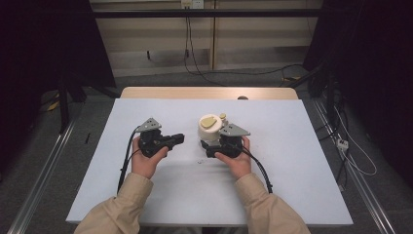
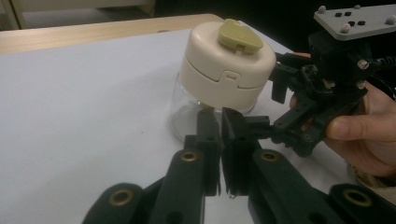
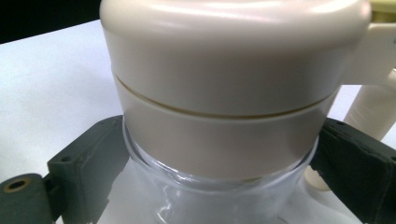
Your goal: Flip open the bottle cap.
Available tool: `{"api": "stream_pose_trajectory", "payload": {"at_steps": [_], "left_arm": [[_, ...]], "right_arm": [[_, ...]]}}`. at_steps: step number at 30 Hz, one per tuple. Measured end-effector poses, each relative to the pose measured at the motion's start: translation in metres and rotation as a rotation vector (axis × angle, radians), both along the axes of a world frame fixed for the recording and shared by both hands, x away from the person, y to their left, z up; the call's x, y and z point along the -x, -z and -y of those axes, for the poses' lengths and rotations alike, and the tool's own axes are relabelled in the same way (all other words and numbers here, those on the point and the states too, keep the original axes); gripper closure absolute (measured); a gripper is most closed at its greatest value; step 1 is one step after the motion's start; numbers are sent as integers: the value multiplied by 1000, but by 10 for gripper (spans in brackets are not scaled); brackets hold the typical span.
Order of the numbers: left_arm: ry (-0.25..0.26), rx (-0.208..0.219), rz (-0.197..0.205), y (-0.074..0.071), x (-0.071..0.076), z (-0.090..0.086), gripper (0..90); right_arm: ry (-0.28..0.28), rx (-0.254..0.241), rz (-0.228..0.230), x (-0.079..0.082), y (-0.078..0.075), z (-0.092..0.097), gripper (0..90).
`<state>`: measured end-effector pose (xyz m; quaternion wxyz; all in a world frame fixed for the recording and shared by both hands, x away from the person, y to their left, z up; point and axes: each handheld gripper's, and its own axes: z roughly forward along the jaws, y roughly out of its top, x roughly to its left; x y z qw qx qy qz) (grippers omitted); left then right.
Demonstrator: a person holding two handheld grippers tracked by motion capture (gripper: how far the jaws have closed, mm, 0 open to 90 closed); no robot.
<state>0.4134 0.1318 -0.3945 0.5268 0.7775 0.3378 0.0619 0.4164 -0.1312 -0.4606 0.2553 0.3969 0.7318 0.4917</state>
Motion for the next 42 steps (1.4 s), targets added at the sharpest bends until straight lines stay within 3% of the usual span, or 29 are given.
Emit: {"api": "stream_pose_trajectory", "payload": {"at_steps": [17, 24, 42], "left_arm": [[34, -26, -2, -12, -16, 27, 900], [47, -55, -4, -13, -21, 36, 900], [42, -94, 9, -17, -27, 51, 900]], "right_arm": [[6, 13, 3, 1, 0, -1, 60], [6, 11, -1, 1, 0, -1, 60], [4, 7, -8, 0, 0, -1, 61]]}}
